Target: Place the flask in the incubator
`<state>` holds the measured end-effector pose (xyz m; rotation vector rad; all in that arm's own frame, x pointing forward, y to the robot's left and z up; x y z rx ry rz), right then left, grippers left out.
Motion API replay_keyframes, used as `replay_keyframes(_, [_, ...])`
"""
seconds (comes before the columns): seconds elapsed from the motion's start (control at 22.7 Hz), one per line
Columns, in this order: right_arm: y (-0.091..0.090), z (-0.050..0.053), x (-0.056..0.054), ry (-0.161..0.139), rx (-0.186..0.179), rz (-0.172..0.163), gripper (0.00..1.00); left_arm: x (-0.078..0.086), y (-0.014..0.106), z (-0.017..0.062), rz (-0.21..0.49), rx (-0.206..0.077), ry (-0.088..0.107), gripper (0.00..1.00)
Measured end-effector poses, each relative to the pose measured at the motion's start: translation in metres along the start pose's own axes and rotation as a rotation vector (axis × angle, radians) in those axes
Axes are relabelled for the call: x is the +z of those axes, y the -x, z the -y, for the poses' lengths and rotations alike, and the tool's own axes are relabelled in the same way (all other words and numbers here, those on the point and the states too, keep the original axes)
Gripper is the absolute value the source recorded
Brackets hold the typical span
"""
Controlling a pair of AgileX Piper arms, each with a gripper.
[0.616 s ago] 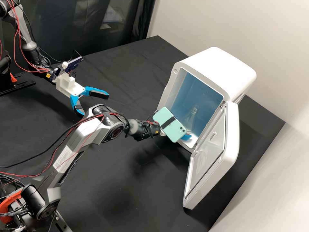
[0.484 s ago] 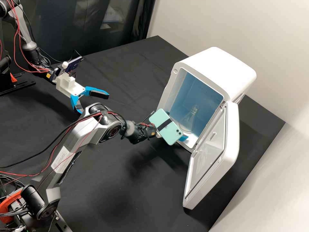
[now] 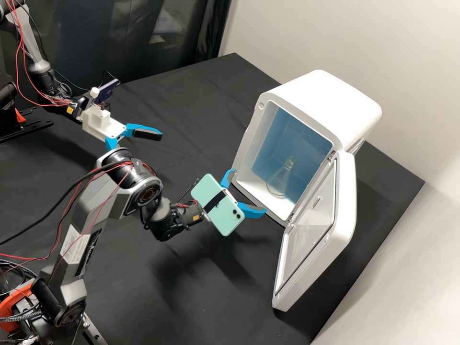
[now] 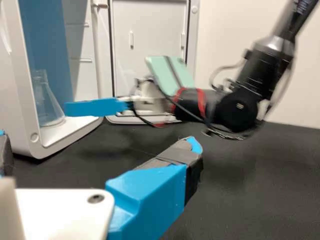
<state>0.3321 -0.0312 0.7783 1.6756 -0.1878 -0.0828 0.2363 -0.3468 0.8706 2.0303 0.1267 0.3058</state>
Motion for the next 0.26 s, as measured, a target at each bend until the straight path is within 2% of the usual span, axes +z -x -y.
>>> replay_keyframes(0.04, [0.009, -0.004, 0.002, -0.027, 0.003, 0.009, 1.00, 0.000, 0.001, -0.0004, -0.002, 0.002, 0.009, 1.00])
replay_keyframes(0.13, [0.018, -0.011, 0.003, -0.048, 0.013, 0.019, 1.00, 0.000, 0.002, -0.0004, -0.003, 0.003, 0.017, 1.00])
replay_keyframes(0.26, [0.030, -0.016, 0.004, -0.057, 0.023, 0.024, 1.00, 0.001, 0.003, -0.0021, 0.000, 0.011, 0.015, 1.00])
